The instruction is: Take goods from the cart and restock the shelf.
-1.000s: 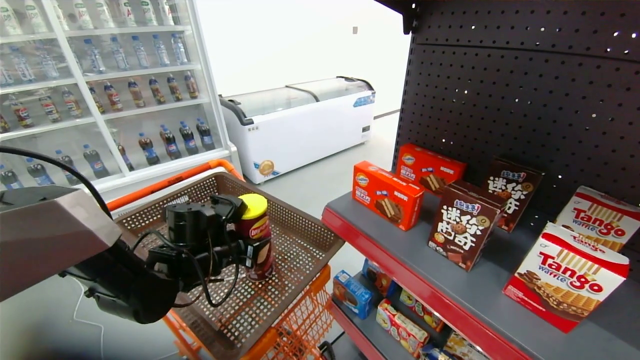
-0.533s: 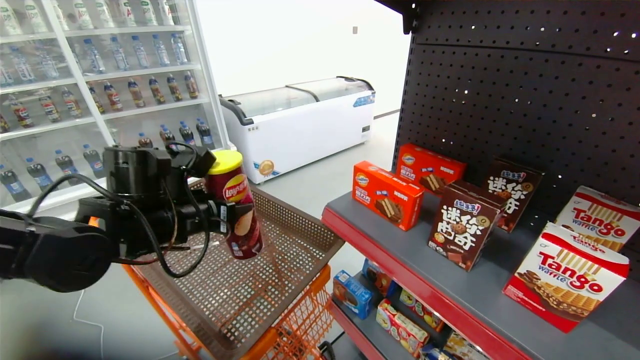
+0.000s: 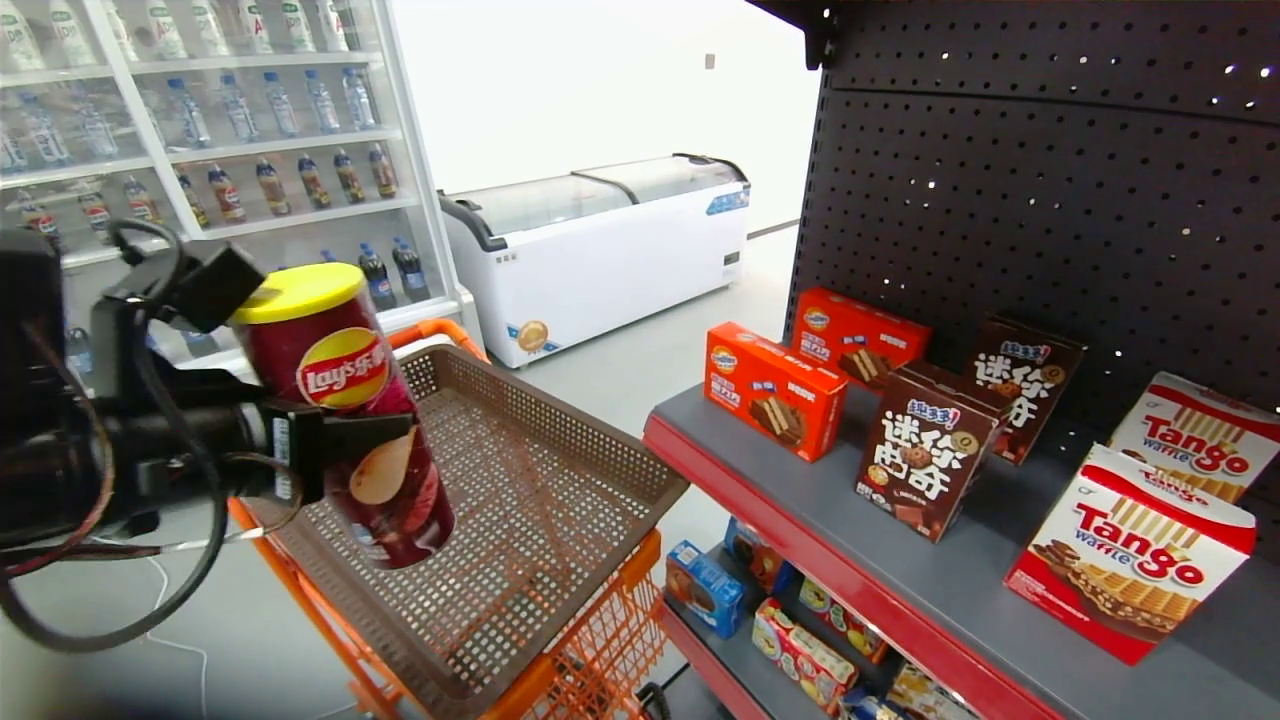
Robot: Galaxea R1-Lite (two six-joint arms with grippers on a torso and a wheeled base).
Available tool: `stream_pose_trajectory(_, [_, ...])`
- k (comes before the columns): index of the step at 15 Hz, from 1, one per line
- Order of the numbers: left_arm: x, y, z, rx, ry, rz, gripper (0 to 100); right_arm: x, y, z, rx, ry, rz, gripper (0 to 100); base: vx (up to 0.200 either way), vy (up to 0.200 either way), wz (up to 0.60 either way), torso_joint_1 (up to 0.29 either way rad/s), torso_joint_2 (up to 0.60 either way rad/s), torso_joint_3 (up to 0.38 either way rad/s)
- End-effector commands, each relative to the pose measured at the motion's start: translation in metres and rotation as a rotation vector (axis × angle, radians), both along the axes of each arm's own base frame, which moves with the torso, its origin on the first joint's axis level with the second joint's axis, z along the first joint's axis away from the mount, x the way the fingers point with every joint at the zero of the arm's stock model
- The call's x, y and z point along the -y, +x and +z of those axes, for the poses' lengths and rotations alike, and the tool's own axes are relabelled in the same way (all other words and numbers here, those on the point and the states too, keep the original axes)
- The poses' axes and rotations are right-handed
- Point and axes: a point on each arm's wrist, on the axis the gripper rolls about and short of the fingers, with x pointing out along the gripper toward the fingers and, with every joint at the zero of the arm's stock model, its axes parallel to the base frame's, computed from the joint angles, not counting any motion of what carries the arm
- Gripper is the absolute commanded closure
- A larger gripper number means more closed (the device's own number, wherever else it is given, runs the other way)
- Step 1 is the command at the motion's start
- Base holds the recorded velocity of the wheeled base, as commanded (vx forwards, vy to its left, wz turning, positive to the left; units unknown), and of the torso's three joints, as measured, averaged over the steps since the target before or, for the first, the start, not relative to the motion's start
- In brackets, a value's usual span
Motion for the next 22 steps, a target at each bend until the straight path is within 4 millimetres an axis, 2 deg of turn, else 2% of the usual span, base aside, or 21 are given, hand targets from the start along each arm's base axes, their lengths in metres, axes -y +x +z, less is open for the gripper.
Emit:
stream_pose_trajectory(1, [-0.014, -0.034, 0.014, 0.084, -0.012, 0.042, 100, 0.000, 0.000, 0.000, 0.001, 0.000, 0.000, 0, 0.000, 0.000, 0.00, 0.000, 0.00, 0.000])
stream_pose_trajectory(3, [-0.019, -0.053, 0.014, 0.110, -0.001, 0.054, 100, 0.000, 0.000, 0.000, 0.001, 0.000, 0.000, 0, 0.000, 0.000, 0.00, 0.000, 0.00, 0.000])
stream_pose_trajectory(4, [-0.020, -0.062, 0.000, 0.087, 0.026, 0.044, 100, 0.000, 0.000, 0.000, 0.001, 0.000, 0.000, 0, 0.000, 0.000, 0.00, 0.000, 0.00, 0.000])
stream_pose_trajectory(5, [-0.021, -0.065, -0.007, 0.076, 0.040, 0.041, 100, 0.000, 0.000, 0.000, 0.001, 0.000, 0.000, 0, 0.000, 0.000, 0.00, 0.000, 0.00, 0.000])
stream_pose_trajectory(6, [-0.024, -0.086, -0.020, 0.095, 0.099, 0.047, 100, 0.000, 0.000, 0.000, 0.001, 0.000, 0.000, 0, 0.000, 0.000, 0.00, 0.000, 0.00, 0.000])
stream_pose_trajectory(8, [-0.026, -0.104, -0.023, 0.134, 0.118, 0.052, 100, 0.000, 0.000, 0.000, -0.001, 0.000, 0.000, 0, 0.000, 0.000, 0.00, 0.000, 0.00, 0.000])
stream_pose_trajectory(12, [-0.028, -0.116, -0.018, 0.182, 0.081, 0.075, 100, 0.000, 0.000, 0.000, -0.003, -0.002, 0.003, 0, 0.000, 0.000, 0.00, 0.000, 0.00, 0.000])
stream_pose_trajectory(14, [-0.029, -0.125, -0.027, 0.173, 0.069, 0.078, 100, 0.000, 0.000, 0.000, 0.001, 0.002, 0.003, 0, 0.000, 0.000, 0.00, 0.000, 0.00, 0.000])
stream_pose_trajectory(17, [-0.030, -0.130, -0.039, 0.151, 0.075, 0.079, 100, 0.000, 0.000, 0.000, 0.001, 0.002, 0.002, 0, 0.000, 0.000, -0.60, -0.002, 0.00, 0.004])
stream_pose_trajectory(22, [-0.030, -0.131, -0.038, 0.152, 0.077, 0.089, 100, 0.000, 0.000, 0.000, 0.001, 0.002, 0.003, 0, 0.000, 0.000, -0.60, 0.000, 0.00, 0.003])
